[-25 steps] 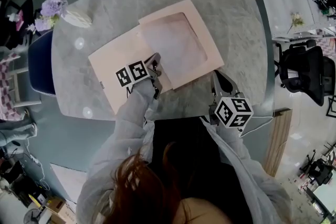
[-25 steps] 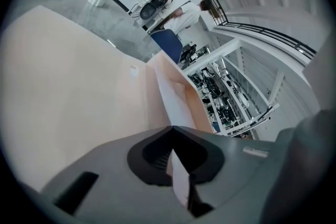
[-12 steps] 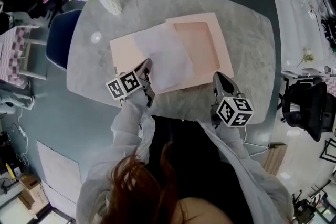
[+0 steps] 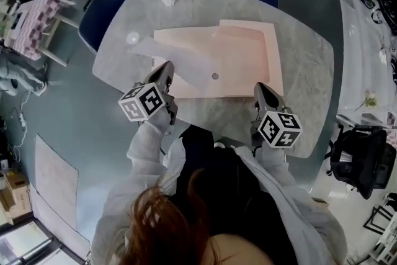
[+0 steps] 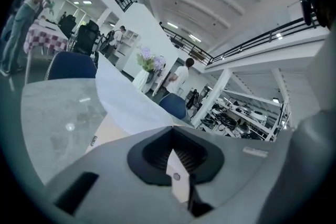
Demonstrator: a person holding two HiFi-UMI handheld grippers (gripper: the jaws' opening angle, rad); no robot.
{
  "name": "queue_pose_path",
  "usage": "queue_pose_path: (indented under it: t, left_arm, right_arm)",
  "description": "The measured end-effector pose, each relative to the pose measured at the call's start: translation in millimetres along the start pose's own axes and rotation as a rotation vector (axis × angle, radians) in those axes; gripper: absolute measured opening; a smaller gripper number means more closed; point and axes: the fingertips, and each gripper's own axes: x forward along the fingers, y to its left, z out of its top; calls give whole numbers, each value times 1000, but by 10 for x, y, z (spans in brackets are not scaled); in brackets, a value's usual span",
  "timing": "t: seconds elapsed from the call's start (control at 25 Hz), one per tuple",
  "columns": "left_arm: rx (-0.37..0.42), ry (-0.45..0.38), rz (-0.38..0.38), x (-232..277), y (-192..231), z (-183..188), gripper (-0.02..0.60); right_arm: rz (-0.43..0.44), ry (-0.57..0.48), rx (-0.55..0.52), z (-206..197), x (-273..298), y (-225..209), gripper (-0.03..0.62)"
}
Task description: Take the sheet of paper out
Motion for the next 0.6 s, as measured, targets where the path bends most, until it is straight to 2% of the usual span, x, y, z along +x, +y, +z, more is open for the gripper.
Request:
queue_pose_path:
  t: [0.2,0.48,0.6]
  left_arm:
    - [121,-65,30,-483,-153,56,0]
    - [397,-116,54,-966,-574,-117,0]
    - [478,-129,39,-1132,-779,-266,0]
  right_arm:
    - [53,-23,-39,-31,-196,233,11]
    - [98,-70,-65,-51,-631,442,11]
    - [114,-84,-89,-112,-822,541,11]
